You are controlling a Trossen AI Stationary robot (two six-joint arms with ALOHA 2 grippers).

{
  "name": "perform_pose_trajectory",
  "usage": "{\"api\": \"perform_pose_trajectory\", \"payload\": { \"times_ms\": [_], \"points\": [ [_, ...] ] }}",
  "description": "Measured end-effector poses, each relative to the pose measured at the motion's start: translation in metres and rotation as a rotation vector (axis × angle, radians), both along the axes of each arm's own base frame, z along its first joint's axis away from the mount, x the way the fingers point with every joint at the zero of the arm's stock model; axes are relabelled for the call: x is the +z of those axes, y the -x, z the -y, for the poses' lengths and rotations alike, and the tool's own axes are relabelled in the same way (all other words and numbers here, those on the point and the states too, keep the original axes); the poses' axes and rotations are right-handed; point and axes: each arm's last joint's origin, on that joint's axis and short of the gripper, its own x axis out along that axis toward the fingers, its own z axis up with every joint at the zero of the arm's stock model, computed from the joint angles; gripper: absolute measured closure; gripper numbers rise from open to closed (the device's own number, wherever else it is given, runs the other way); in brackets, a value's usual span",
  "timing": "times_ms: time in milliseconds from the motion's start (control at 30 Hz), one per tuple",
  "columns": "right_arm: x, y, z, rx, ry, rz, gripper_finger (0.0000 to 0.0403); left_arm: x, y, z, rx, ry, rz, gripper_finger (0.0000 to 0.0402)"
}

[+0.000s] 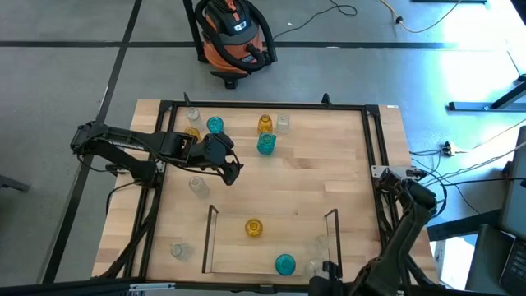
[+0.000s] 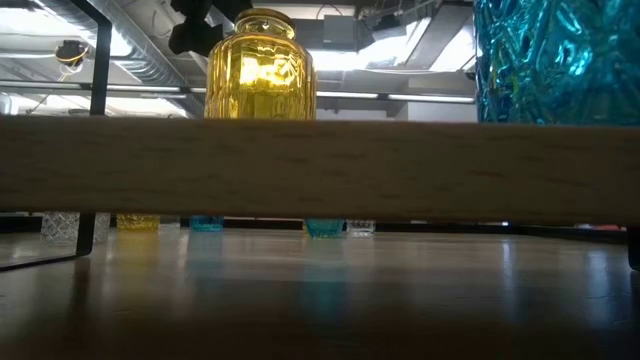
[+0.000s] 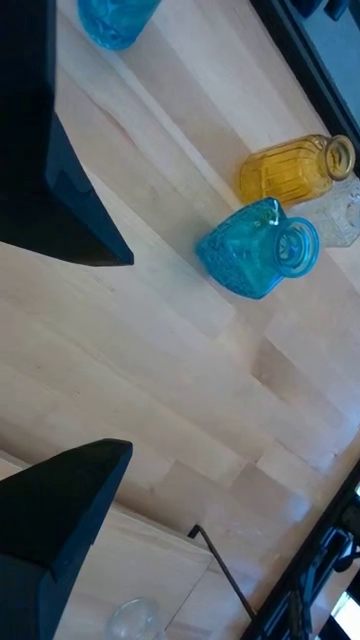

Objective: Sort vases onto shelf
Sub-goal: Adjust the transparent vase on the shelf, then put the blue vase on the shelf aligned with the other blue vase

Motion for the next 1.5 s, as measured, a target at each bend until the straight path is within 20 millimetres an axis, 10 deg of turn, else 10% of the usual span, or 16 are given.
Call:
{"api": "perform_pose_trajectory", "payload": {
  "times_ms": [1233,1500],
  "points": [
    [-0.009,0.004,0.025,-0.060,0.180,-0.174,0.0403,0.000,0.000,0.000,-0.002,0.001,-0.002,0.0113],
    [0.037,0.003,0.022,0.152,0.019,-0.016,0.0403,0.000,0.000,0.000,-0.001,0.001,-0.002,0.0113]
  ]
}}
